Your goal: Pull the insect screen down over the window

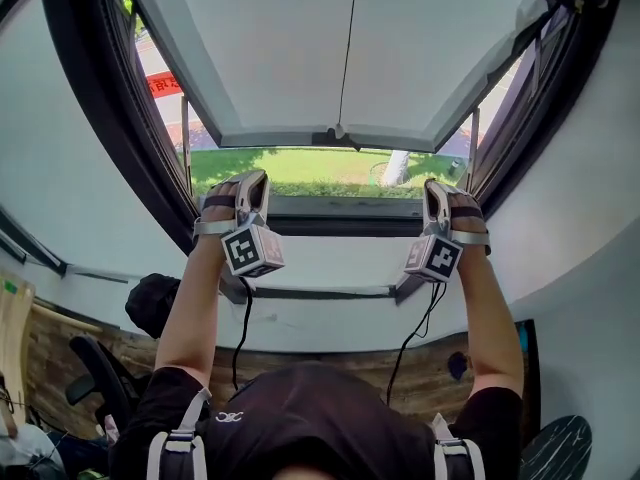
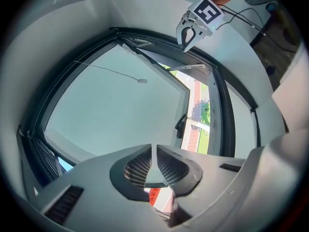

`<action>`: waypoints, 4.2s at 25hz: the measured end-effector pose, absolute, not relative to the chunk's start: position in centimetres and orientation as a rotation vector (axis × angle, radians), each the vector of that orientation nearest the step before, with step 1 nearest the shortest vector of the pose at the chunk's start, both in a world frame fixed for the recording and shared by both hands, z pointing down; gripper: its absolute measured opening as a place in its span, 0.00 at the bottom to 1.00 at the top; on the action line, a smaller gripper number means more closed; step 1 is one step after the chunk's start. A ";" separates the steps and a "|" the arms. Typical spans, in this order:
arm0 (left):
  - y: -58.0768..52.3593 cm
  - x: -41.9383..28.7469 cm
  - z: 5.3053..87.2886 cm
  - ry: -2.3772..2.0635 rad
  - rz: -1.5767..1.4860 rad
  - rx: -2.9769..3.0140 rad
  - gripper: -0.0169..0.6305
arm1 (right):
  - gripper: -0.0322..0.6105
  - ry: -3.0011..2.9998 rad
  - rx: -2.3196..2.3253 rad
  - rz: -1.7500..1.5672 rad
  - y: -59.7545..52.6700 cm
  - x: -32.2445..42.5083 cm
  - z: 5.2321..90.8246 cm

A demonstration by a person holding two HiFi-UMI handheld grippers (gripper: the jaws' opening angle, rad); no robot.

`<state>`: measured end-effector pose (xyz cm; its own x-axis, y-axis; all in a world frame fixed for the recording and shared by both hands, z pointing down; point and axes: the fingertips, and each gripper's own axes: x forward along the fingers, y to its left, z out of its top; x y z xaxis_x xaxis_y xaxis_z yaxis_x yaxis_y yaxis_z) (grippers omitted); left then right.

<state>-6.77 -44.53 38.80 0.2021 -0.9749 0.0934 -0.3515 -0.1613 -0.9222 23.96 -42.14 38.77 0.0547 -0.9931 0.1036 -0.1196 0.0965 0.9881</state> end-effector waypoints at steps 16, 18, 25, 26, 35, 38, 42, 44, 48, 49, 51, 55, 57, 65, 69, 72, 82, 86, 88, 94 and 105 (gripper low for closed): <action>-47.4 -8.6 25.4 1.231 -0.889 -1.523 0.31 | 0.31 -1.259 1.367 -1.056 -43.7 28.8 24.3; -47.4 -9.0 21.8 1.242 -0.852 -1.521 0.31 | 0.31 -1.253 1.381 -1.081 -43.6 28.7 21.7; -47.4 -11.5 10.4 1.243 -0.819 -1.415 0.31 | 0.31 -1.274 1.459 -1.127 -42.9 28.5 11.6; -47.4 -11.8 9.0 1.237 -0.825 -1.404 0.31 | 0.31 -1.281 1.475 -1.136 -42.7 28.4 10.1; -46.4 -13.0 -0.3 1.215 -0.896 -1.339 0.30 | 0.24 -1.323 1.525 -1.166 -41.6 26.9 -1.7; -46.5 -13.4 -2.9 1.233 -0.912 -1.321 0.30 | 0.21 -1.296 1.481 -1.196 -41.3 26.7 -4.1; -46.9 -13.7 -5.3 1.253 -0.902 -1.346 0.30 | 0.19 -1.290 1.485 -1.189 -41.1 28.0 -6.0; -47.0 -14.0 -5.8 1.250 -0.892 -1.349 0.28 | 0.19 -1.283 1.482 -1.178 -41.3 28.6 -6.4; -48.4 -14.2 -4.9 1.221 -0.939 -1.344 0.25 | 0.18 -1.276 1.465 -1.152 -41.9 29.9 -6.1; -48.9 -14.3 -4.6 1.219 -0.960 -1.338 0.25 | 0.17 -1.273 1.466 -1.142 -42.0 30.1 -6.1; -49.7 -14.7 -4.5 1.228 -0.981 -1.345 0.25 | 0.17 -1.267 1.476 -1.121 -42.4 30.7 -6.1; -50.7 -14.9 -4.5 1.241 -0.994 -1.400 0.18 | 0.14 -1.226 1.479 -1.133 -42.8 31.5 -6.1; -51.2 -14.8 -4.5 1.235 -1.018 -1.410 0.16 | 0.10 -1.207 1.473 -1.159 -42.8 31.6 -6.1; -51.2 -14.9 -4.4 1.190 -1.104 -1.427 0.11 | 0.12 -1.187 1.474 -1.141 -43.4 32.7 -6.1; -51.1 -14.9 -4.2 1.163 -1.122 -1.416 0.09 | 0.15 -1.189 1.466 -1.102 -44.0 33.5 -5.9; -51.2 -14.9 -4.2 1.156 -1.156 -1.389 0.08 | 0.15 -1.175 1.458 -1.086 -45.0 34.1 -5.9; -51.2 -14.7 -4.3 1.172 -1.127 -1.409 0.09 | 0.10 -1.086 1.438 -1.048 -48.3 34.4 -6.0; -51.2 -14.6 -4.1 1.167 -1.127 -1.397 0.08 | 0.09 -1.074 1.436 -1.004 -48.5 34.4 -5.5; -50.9 -14.9 -3.4 1.159 -1.145 -1.414 0.08 | 0.09 -1.070 1.400 -0.986 -48.6 34.2 -4.5; -50.5 -14.6 -1.5 1.114 -1.111 -1.440 0.07 | 0.09 -1.115 1.379 -0.970 -48.3 34.3 -2.4; -50.5 -14.5 6.8 0.999 -1.223 -1.524 0.06 | 0.09 -1.180 1.284 -0.869 -48.1 34.2 5.2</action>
